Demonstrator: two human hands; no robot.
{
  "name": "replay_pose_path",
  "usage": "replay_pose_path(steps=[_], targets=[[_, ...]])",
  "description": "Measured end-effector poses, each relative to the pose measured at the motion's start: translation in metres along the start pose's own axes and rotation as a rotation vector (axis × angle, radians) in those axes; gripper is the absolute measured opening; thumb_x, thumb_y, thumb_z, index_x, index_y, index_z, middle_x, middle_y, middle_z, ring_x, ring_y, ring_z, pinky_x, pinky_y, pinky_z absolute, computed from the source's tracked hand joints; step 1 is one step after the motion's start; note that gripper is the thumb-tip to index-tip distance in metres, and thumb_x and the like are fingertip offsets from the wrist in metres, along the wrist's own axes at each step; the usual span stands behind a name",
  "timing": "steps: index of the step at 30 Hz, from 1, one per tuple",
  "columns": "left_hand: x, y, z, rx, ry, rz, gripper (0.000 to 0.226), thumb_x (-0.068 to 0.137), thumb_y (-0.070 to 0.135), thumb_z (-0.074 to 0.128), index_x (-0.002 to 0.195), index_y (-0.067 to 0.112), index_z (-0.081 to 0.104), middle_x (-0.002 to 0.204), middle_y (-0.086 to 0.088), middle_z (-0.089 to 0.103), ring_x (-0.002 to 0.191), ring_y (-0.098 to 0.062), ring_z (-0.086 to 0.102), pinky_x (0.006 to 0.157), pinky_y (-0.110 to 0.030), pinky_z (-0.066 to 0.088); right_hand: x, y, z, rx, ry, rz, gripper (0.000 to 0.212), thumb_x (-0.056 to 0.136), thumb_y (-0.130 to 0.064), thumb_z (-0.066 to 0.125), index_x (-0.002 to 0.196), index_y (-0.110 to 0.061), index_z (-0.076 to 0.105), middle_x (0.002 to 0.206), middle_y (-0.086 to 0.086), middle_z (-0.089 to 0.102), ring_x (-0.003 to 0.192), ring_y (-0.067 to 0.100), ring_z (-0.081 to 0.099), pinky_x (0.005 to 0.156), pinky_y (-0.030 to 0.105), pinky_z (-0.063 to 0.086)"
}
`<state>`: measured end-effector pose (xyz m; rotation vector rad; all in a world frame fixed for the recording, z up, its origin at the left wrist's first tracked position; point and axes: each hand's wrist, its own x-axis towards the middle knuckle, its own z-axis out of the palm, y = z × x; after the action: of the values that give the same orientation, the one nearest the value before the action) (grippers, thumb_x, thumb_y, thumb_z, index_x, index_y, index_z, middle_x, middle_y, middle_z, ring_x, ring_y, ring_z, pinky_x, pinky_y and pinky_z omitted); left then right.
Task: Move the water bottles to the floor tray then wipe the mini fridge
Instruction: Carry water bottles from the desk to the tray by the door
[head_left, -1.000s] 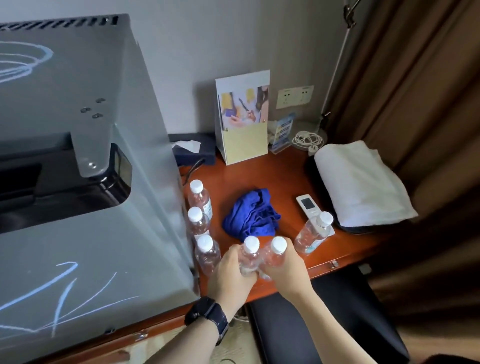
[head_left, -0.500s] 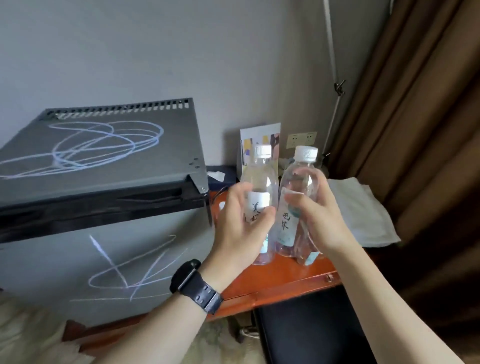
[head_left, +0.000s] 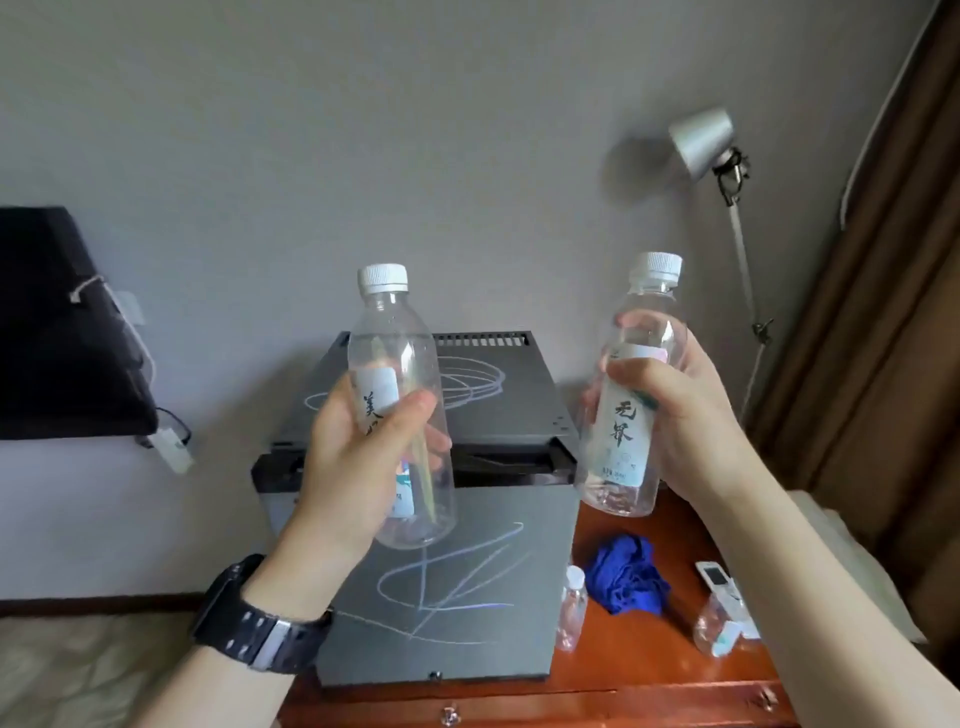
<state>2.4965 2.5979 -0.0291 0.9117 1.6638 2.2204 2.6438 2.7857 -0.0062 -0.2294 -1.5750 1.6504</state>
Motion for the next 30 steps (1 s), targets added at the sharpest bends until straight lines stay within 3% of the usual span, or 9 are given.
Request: replay_pose_path(steps=[2,6,10,13,17,21,26,30], targets=[[-0.003,0.013,-0.039,0.001,0.062,-0.005,0.046,0.073,0.027,0.063,0.108,-0.003,0.06,0.06,-0.014,0.068,0.051,-0.02,0.065,0.049,-0.025,0.052,0.001,0.003,0.037,0.021,-0.05,0.006,0.042,0.07,-0.006,0.062,0.11,-0.017,0.057,0.081,0.011,0.06,0.066,0.029,0.063,0.068,0.044,0.054],[-0.01,0.041,-0.128,0.014,0.207,-0.039,0.031,0.087,0.016,0.065,0.11,-0.003,0.06,0.07,-0.023,0.068,0.054,-0.021,0.067,0.047,-0.026,0.052,0.004,0.016,0.129,0.073,-0.22,0.06,0.044,0.07,-0.007,0.062,0.113,-0.017,0.057,0.085,0.013,0.059,0.069,0.03,0.064,0.07,0.045,0.054],[-0.029,0.079,-0.227,0.066,0.37,-0.013,0.042,0.073,0.032,0.064,0.105,0.006,0.064,0.088,-0.021,0.072,0.063,-0.026,0.07,0.051,-0.03,0.053,0.001,0.031,0.245,0.154,-0.403,0.129,0.047,0.069,-0.005,0.061,0.115,-0.013,0.057,0.084,0.012,0.058,0.07,0.032,0.06,0.066,0.045,0.055],[-0.053,0.109,-0.302,0.115,0.524,0.042,0.038,0.074,0.029,0.067,0.102,0.005,0.063,0.08,-0.017,0.071,0.059,-0.025,0.071,0.049,-0.03,0.053,-0.011,0.041,0.339,0.202,-0.529,0.158,0.044,0.067,-0.005,0.062,0.109,-0.014,0.059,0.082,0.012,0.059,0.066,0.03,0.062,0.062,0.041,0.053],[-0.1,0.143,-0.396,0.189,0.712,0.068,0.016,0.088,0.019,0.065,0.101,0.01,0.063,0.075,-0.016,0.068,0.063,-0.026,0.071,0.052,-0.032,0.056,-0.041,0.056,0.459,0.291,-0.723,0.229,0.042,0.068,-0.008,0.065,0.109,-0.017,0.06,0.079,0.011,0.061,0.063,0.03,0.064,0.065,0.045,0.054],[-0.148,0.17,-0.467,0.261,0.836,0.123,0.016,0.09,0.014,0.062,0.104,0.006,0.061,0.073,-0.01,0.065,0.064,-0.027,0.066,0.056,-0.035,0.057,-0.085,0.062,0.567,0.353,-0.898,0.299,0.035,0.07,-0.018,0.068,0.105,-0.016,0.06,0.071,0.01,0.063,0.062,0.03,0.064,0.062,0.042,0.055],[-0.196,0.191,-0.537,0.338,0.973,0.16,0.038,0.071,0.044,0.067,0.096,0.016,0.065,0.08,-0.016,0.066,0.071,-0.03,0.065,0.065,-0.041,0.052,-0.133,0.072,0.674,0.466,-1.07,0.405,0.034,0.073,-0.021,0.07,0.101,-0.01,0.054,0.073,0.014,0.06,0.059,0.03,0.064,0.06,0.04,0.054],[-0.224,0.198,-0.588,0.344,1.113,0.171,0.023,0.083,0.037,0.064,0.091,0.015,0.063,0.073,-0.013,0.067,0.064,-0.026,0.065,0.055,-0.033,0.052,-0.16,0.088,0.749,0.523,-1.191,0.43,0.029,0.074,-0.021,0.07,0.096,-0.013,0.054,0.073,0.008,0.06,0.062,0.03,0.067,0.063,0.041,0.055]])
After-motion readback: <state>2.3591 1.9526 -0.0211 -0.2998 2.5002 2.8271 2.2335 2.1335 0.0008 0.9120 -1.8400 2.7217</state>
